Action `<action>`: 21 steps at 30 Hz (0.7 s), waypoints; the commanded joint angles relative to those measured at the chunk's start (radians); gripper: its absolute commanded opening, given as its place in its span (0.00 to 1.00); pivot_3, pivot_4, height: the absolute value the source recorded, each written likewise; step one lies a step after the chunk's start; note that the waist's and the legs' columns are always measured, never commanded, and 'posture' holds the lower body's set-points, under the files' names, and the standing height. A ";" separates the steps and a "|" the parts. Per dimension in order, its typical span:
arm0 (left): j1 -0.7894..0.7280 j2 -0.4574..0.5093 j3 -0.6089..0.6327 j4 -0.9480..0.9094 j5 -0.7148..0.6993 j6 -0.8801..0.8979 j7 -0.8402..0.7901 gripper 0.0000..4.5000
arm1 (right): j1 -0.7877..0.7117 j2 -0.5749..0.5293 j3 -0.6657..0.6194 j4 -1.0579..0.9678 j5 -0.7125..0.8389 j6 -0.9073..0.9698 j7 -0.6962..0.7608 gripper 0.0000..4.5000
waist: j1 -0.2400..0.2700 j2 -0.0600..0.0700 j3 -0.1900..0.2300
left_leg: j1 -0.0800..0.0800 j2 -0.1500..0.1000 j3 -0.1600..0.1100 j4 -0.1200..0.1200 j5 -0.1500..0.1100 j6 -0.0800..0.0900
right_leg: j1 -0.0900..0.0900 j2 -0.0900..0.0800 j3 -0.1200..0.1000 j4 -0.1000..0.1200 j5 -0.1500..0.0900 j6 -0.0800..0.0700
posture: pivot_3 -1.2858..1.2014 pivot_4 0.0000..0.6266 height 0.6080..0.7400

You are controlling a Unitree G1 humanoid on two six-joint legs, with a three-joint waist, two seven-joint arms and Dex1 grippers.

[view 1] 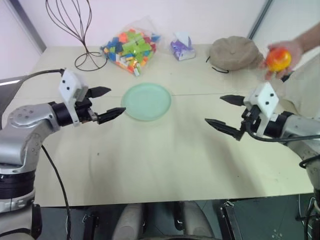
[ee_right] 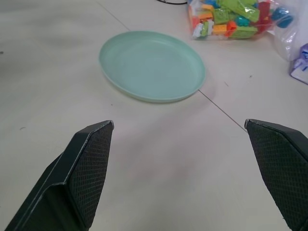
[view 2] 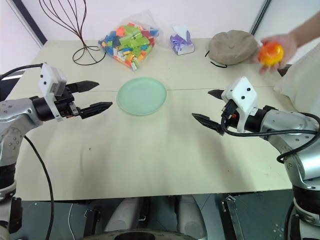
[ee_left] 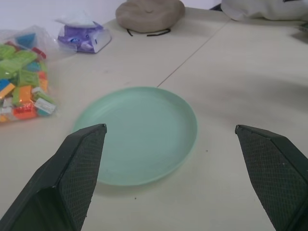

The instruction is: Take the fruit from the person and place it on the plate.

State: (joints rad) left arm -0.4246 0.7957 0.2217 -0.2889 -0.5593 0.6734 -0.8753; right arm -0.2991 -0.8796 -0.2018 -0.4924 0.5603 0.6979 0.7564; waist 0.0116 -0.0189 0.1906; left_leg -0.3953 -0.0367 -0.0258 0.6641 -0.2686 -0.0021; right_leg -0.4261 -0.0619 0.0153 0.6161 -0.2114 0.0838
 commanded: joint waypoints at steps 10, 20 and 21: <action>0.012 0.014 0.048 -0.058 -0.065 0.016 0.045 1.00 | -0.041 -0.003 0.010 0.023 -0.014 -0.044 0.025 1.00 | -0.001 0.000 0.000 | 0.000 0.000 0.000 0.000 0.000 0.000 | 0.000 0.000 0.000 0.000 0.000 0.000 | 0.52 0.24 1.00; 0.011 0.017 0.040 -0.056 -0.073 0.010 0.052 1.00 | -0.041 -0.007 0.008 0.023 -0.014 -0.045 0.028 1.00 | -0.001 0.000 0.000 | 0.000 0.000 0.000 0.000 0.000 0.000 | 0.000 0.000 0.000 0.000 0.000 0.000 | 0.52 0.24 1.00; 0.011 0.017 0.039 -0.055 -0.072 0.008 0.051 1.00 | -0.040 -0.008 0.008 0.023 -0.014 -0.045 0.028 1.00 | -0.001 0.000 0.000 | 0.000 0.000 0.000 0.000 0.000 0.000 | 0.000 0.000 0.000 0.000 0.000 0.000 | 0.52 0.24 1.00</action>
State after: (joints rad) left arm -0.3979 0.7966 0.2406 -0.3179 -0.6217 0.6928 -0.8250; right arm -0.3232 -0.8797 -0.1716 -0.4554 0.5495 0.6706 0.7831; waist 0.0104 -0.0188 0.1907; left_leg -0.3952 -0.0364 -0.0258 0.6639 -0.2686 -0.0021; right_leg -0.4263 -0.0616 0.0153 0.6162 -0.2115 0.0837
